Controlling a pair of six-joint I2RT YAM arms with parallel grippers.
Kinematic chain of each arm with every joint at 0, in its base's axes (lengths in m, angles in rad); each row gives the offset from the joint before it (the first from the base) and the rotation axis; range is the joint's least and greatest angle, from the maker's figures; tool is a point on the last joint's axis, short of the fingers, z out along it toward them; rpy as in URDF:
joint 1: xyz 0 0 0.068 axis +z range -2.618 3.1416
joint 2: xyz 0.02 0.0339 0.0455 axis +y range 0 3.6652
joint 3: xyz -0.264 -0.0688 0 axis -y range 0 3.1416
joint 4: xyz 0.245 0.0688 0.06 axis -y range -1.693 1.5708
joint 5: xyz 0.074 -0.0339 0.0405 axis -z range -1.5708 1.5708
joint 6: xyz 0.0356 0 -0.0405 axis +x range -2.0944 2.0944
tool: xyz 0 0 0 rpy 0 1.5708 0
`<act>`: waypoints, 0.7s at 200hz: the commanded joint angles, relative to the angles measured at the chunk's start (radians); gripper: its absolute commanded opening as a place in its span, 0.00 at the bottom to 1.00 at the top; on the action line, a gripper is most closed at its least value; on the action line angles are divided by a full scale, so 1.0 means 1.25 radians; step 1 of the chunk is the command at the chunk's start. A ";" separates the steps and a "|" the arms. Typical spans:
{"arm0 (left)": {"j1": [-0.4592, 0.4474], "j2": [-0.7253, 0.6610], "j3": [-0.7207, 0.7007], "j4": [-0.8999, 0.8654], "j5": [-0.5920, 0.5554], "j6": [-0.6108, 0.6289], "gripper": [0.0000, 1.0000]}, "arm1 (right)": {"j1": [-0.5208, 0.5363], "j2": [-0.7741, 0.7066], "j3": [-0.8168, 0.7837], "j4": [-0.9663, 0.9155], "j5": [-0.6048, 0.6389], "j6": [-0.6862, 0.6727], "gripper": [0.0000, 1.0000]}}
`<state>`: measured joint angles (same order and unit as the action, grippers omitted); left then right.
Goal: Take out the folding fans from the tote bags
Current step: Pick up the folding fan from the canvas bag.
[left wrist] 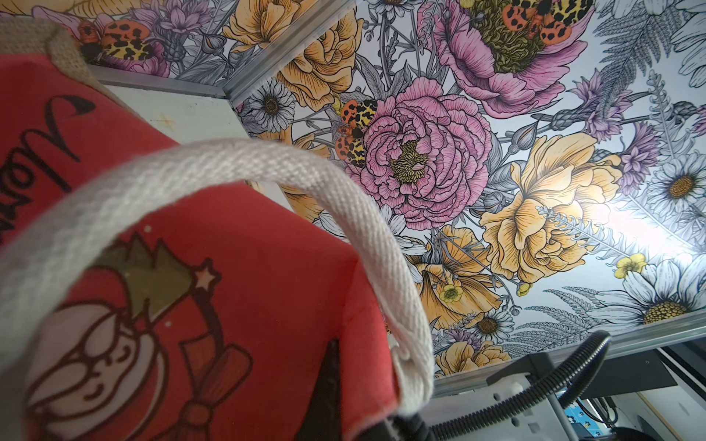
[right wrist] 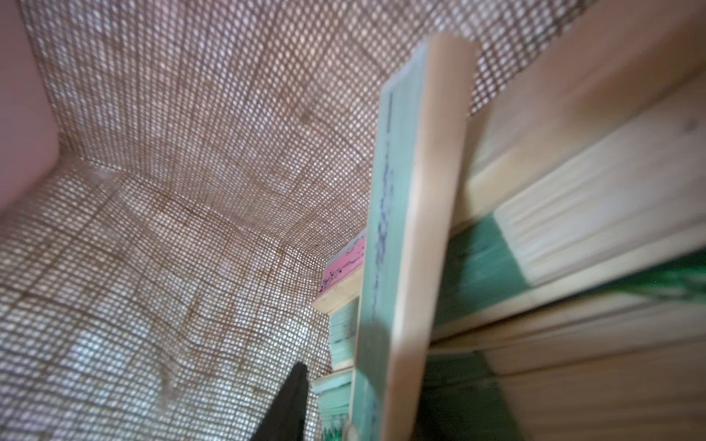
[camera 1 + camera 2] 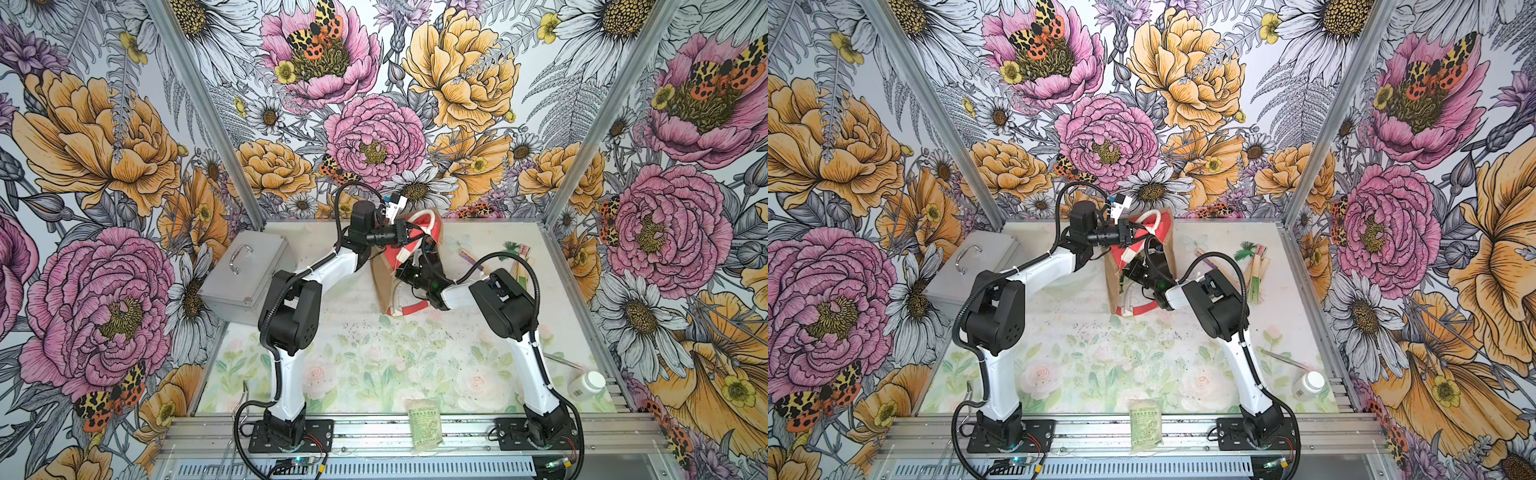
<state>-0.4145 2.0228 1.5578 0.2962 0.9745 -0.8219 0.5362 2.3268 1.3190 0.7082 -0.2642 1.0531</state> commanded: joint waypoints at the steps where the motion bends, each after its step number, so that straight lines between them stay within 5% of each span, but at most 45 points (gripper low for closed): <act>1: -0.020 -0.013 0.024 0.057 0.067 0.000 0.00 | -0.003 0.023 -0.033 0.010 0.005 0.000 0.20; 45: 0.037 -0.003 -0.012 0.135 0.002 -0.084 0.00 | 0.003 -0.050 -0.143 0.225 -0.082 -0.108 0.06; 93: 0.069 0.005 -0.020 0.148 -0.044 -0.097 0.00 | 0.038 -0.194 -0.274 0.221 -0.062 -0.292 0.00; 140: 0.094 0.006 -0.044 0.220 -0.067 -0.147 0.00 | 0.049 -0.317 -0.379 0.258 -0.049 -0.341 0.00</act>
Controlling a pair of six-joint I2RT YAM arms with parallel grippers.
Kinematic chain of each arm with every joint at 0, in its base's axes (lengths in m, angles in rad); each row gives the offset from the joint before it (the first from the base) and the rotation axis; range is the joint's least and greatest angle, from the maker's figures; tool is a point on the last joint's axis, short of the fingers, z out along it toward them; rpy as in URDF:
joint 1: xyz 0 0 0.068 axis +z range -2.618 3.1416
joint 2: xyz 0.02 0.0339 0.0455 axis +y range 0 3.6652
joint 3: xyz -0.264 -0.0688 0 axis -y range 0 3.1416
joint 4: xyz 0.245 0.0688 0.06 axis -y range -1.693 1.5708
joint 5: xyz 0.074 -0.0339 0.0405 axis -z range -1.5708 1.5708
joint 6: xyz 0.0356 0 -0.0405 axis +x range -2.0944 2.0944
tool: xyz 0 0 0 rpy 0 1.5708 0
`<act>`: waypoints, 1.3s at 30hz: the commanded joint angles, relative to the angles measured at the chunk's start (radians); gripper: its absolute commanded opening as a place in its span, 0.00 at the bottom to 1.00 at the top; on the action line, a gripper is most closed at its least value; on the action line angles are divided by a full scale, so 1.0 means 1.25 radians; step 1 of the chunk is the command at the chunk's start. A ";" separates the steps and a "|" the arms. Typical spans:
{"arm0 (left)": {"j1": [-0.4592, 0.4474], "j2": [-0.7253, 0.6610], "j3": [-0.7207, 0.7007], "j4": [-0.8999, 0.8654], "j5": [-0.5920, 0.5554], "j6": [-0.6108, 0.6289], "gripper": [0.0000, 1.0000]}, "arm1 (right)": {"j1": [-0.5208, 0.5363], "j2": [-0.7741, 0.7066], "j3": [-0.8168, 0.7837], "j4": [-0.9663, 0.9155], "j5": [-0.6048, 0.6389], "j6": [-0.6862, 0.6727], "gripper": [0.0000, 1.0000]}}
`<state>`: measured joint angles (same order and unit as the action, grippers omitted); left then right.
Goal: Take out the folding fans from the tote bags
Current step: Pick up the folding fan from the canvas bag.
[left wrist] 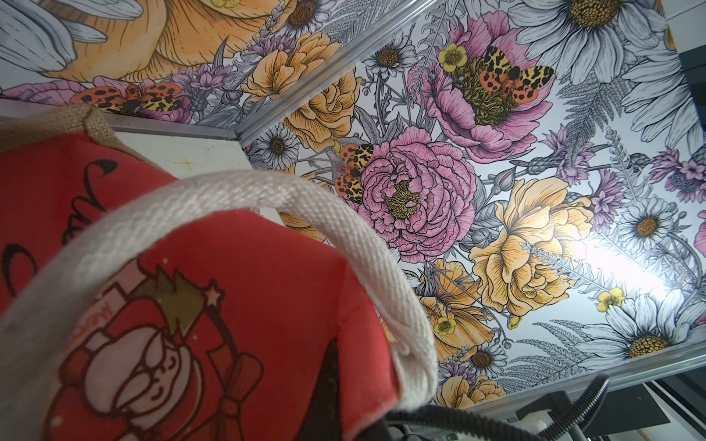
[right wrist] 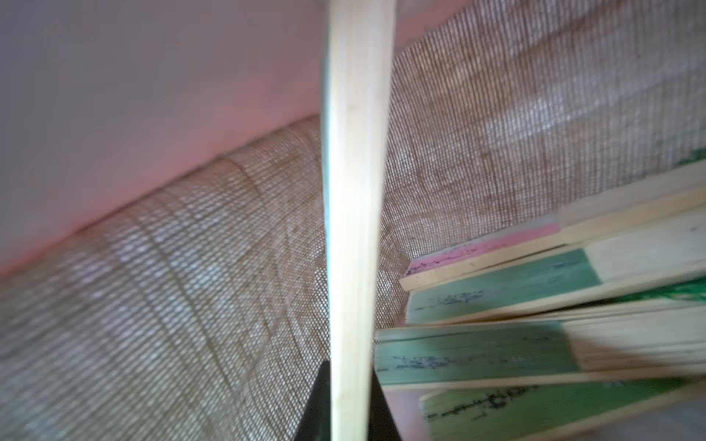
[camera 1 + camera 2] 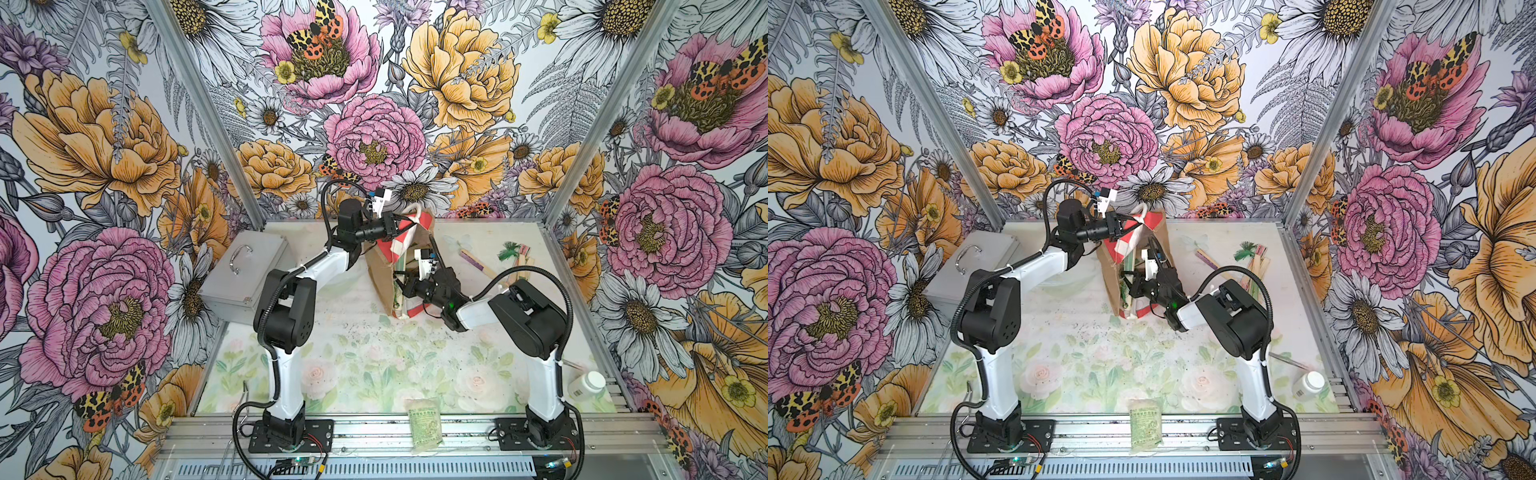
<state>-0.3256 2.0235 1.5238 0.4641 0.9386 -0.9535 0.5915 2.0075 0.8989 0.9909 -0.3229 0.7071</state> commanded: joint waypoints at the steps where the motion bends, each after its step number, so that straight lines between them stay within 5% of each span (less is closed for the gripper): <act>1: 0.023 0.005 -0.017 0.087 -0.039 -0.043 0.00 | 0.005 -0.064 -0.045 0.031 -0.002 -0.067 0.00; 15: 0.029 0.015 -0.029 0.120 -0.048 -0.067 0.00 | 0.016 -0.219 -0.210 0.130 0.139 -0.152 0.00; 27: 0.021 0.034 -0.061 0.120 -0.045 -0.047 0.00 | -0.049 -0.399 -0.144 0.057 0.102 -0.132 0.00; 32: 0.026 0.043 -0.041 0.120 -0.029 -0.044 0.00 | -0.153 -0.502 -0.067 -0.234 0.076 -0.095 0.00; 39: 0.038 0.056 -0.009 0.120 0.011 -0.037 0.00 | -0.313 -0.517 0.201 -0.936 0.091 -0.200 0.00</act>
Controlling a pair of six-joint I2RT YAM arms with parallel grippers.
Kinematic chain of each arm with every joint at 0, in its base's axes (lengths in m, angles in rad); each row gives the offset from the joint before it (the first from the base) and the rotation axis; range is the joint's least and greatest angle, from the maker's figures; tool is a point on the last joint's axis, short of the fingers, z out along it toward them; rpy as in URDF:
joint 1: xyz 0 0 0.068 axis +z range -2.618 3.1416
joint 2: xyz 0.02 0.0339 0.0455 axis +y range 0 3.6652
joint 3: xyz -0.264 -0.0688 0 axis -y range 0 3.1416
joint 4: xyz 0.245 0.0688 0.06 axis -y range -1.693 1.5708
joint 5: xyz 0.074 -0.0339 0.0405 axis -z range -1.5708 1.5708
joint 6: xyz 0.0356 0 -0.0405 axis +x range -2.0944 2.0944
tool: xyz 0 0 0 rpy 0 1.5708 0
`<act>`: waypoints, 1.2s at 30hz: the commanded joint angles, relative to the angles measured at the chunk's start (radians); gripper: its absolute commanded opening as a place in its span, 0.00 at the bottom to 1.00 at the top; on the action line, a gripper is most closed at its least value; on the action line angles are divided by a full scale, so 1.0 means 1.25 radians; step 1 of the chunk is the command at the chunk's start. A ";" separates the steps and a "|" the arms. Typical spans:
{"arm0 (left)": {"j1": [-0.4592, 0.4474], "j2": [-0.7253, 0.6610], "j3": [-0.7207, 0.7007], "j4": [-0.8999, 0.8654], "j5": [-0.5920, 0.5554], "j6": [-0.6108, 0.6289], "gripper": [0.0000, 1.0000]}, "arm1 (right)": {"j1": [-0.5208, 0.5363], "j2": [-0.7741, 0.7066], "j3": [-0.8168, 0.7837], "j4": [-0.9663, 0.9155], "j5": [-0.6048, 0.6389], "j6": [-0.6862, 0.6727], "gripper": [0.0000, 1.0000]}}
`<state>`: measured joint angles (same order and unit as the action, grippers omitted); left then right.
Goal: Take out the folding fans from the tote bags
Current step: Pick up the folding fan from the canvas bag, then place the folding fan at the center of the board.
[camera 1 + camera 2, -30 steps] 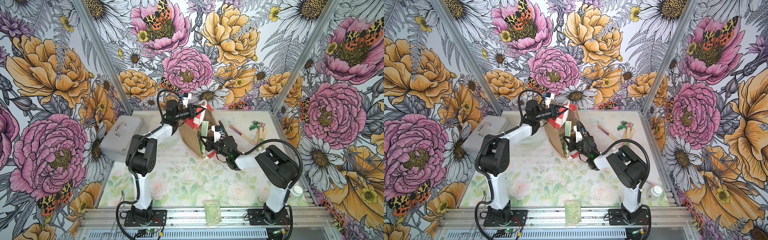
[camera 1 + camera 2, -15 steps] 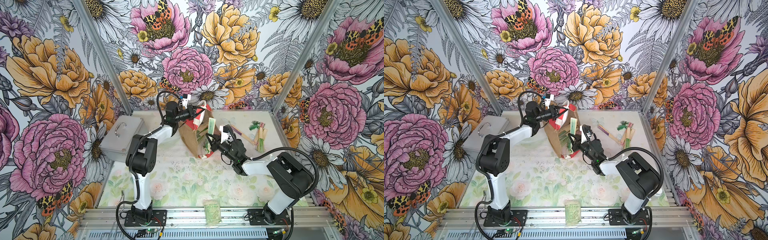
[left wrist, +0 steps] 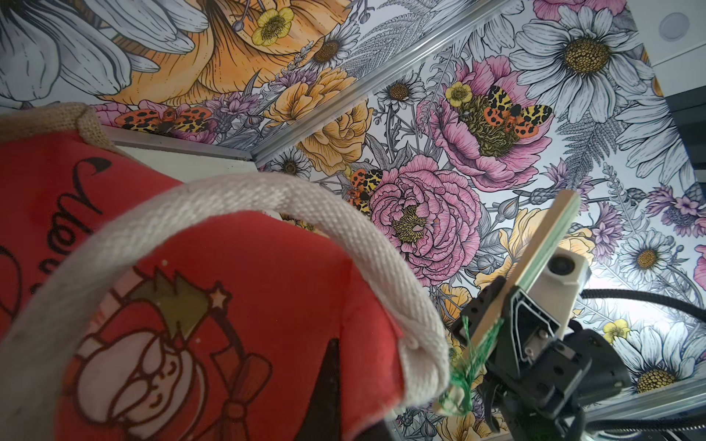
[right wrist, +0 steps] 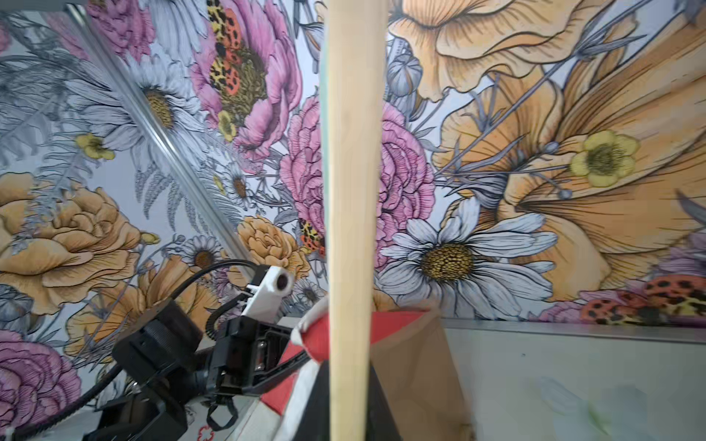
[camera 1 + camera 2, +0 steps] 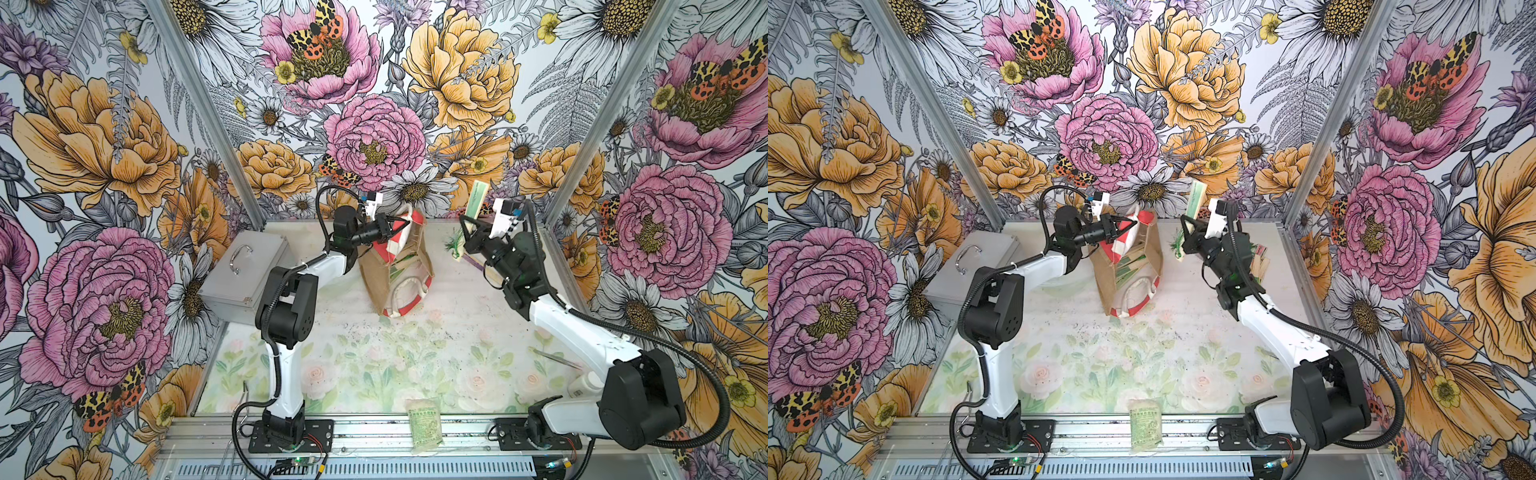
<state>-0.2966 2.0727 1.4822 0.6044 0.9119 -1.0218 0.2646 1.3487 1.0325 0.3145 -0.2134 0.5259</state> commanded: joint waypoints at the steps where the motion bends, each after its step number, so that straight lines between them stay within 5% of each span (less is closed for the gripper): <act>1: 0.017 0.020 0.030 0.006 0.039 0.018 0.00 | -0.077 0.023 0.121 -0.453 0.003 -0.061 0.00; 6: 0.023 0.034 0.060 -0.010 0.053 0.017 0.00 | -0.198 0.131 0.231 -0.666 0.058 -0.070 0.00; 12: 0.024 0.039 0.090 -0.067 0.049 0.028 0.00 | -0.232 0.332 0.372 -0.801 0.156 -0.146 0.00; 22: 0.008 -0.030 0.132 -0.465 -0.033 0.284 0.00 | -0.246 0.545 0.486 -0.882 0.275 -0.201 0.00; 29: -0.015 -0.047 0.155 -0.550 -0.042 0.333 0.00 | -0.257 0.572 0.465 -0.885 0.306 -0.219 0.13; 36: -0.049 -0.060 0.248 -0.778 -0.143 0.491 0.00 | -0.262 0.526 0.441 -0.883 0.311 -0.242 0.40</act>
<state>-0.3462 2.0354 1.7504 -0.2035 0.8097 -0.5205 -0.0586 2.0491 1.6020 -0.7807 0.1516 0.2428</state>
